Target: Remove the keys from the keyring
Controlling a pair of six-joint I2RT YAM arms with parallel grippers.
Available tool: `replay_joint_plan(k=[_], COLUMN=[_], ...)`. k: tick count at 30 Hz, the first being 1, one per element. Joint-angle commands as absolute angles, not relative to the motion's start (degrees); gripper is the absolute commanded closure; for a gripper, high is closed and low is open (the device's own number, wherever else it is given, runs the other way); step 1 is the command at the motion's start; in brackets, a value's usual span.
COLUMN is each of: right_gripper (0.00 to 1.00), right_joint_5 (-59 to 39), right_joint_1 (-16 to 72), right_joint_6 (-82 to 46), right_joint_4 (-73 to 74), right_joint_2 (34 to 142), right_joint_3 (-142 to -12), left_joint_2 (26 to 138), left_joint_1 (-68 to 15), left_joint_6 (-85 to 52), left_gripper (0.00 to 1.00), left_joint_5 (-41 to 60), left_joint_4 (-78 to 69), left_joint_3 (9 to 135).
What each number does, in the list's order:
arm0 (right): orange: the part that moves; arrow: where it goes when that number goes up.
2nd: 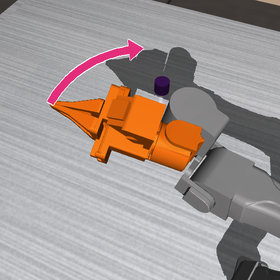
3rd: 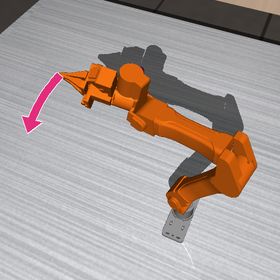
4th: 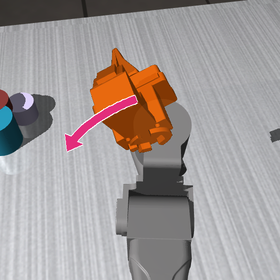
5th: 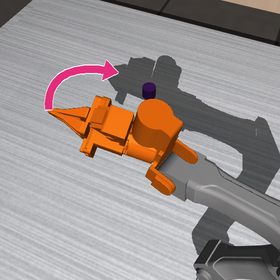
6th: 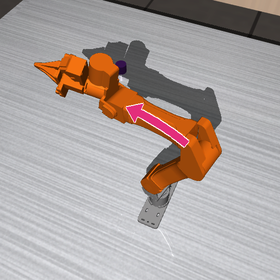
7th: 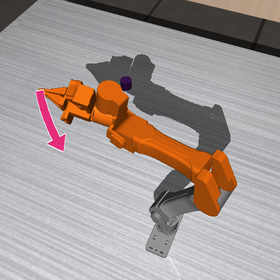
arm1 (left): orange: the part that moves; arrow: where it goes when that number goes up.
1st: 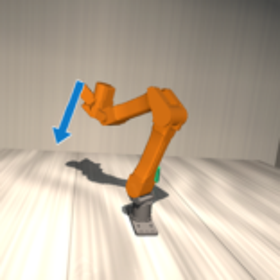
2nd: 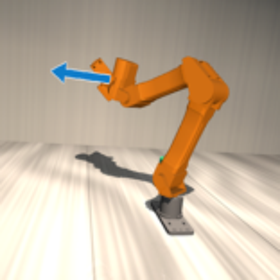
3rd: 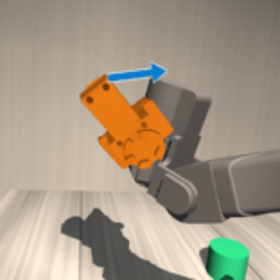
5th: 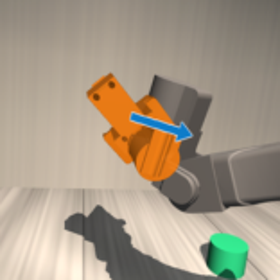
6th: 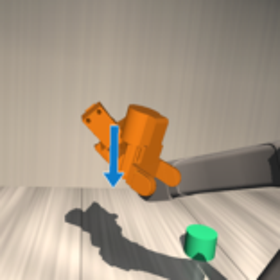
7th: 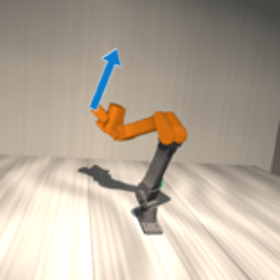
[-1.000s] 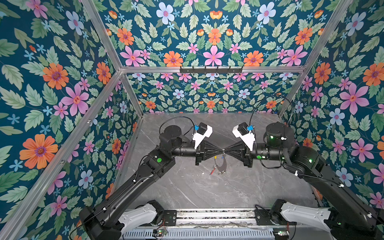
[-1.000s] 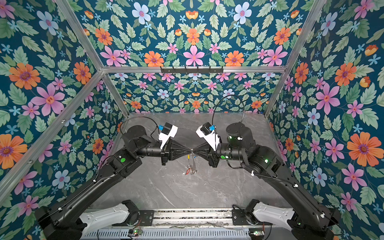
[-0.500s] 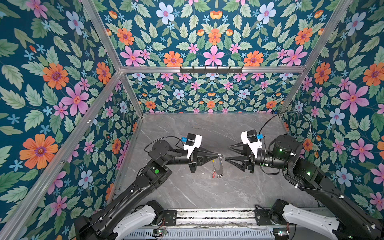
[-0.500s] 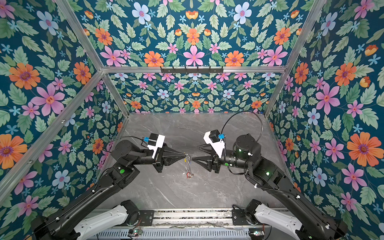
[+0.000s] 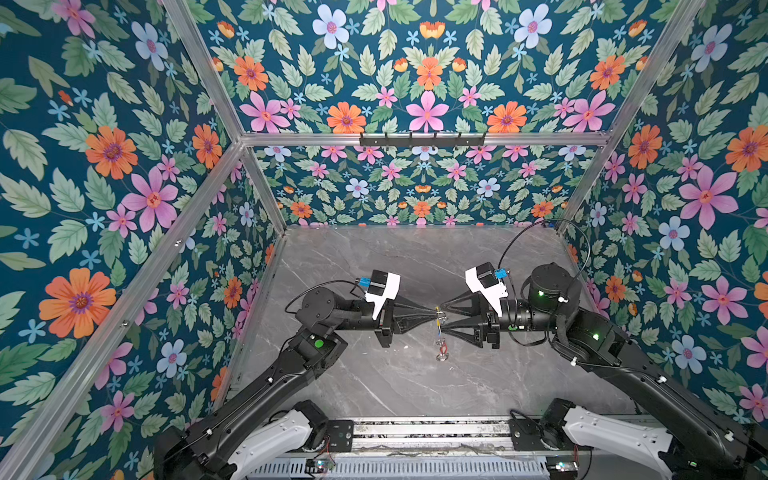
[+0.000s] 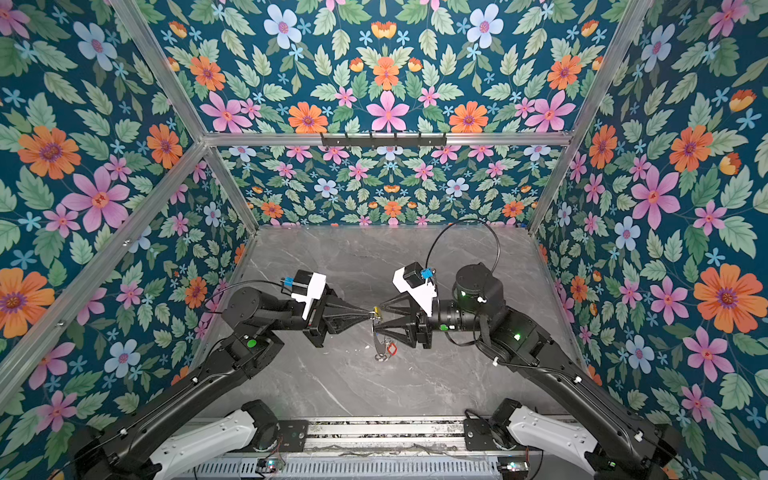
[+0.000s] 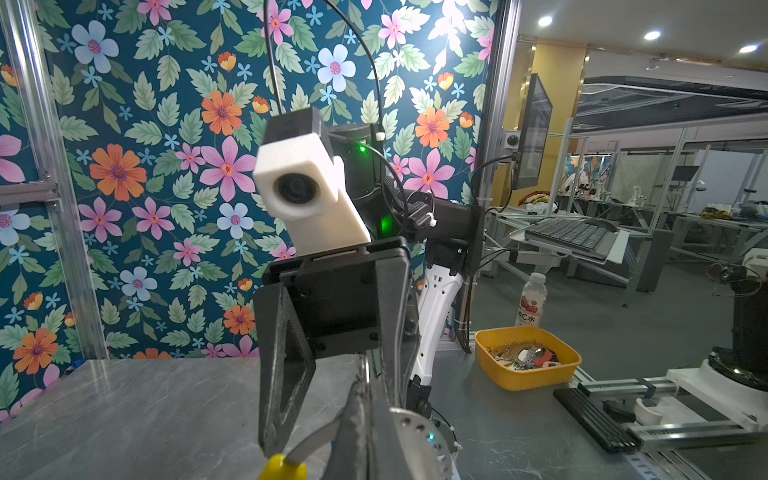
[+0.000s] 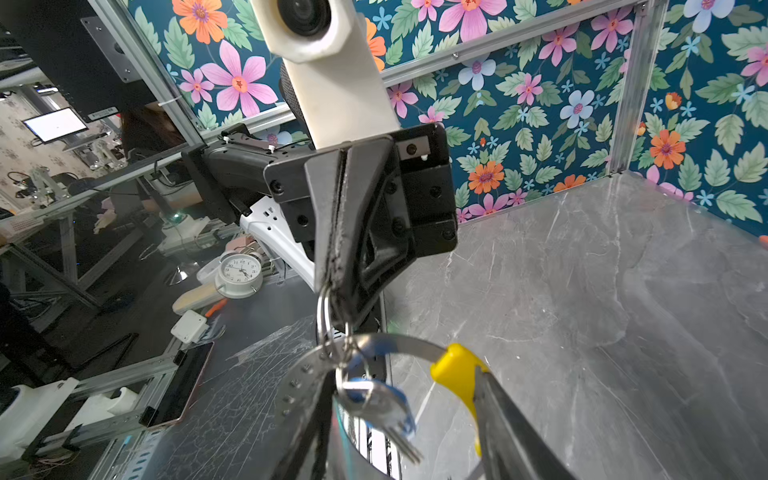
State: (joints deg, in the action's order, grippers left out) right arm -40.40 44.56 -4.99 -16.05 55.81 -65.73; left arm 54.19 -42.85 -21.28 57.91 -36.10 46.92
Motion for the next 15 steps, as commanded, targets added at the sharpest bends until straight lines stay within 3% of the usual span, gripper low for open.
replay_joint_plan(k=[1, 10, 15], right_gripper=[0.48, 0.76, 0.83], right_joint_5=[-42.34, -43.39, -42.48], right_joint_1=[44.52, 44.54, 44.57], right_joint_6=[-6.05, -6.68, -6.69], right_joint_4=[-13.42, -12.74, -13.25], right_joint_2=[56.38, 56.36, 56.18], right_joint_3=[-66.03, -65.43, -65.29], left_joint_2=[54.22, 54.49, 54.40], left_joint_1=[-42.90, -42.90, -42.87], left_joint_6=[-23.02, -23.14, -23.04], left_gripper=[1.00, 1.00, 1.00], left_joint_5=[58.46, 56.15, 54.53], left_joint_4=[-41.20, -41.75, -41.75], left_joint_3=[46.59, 46.15, 46.06])
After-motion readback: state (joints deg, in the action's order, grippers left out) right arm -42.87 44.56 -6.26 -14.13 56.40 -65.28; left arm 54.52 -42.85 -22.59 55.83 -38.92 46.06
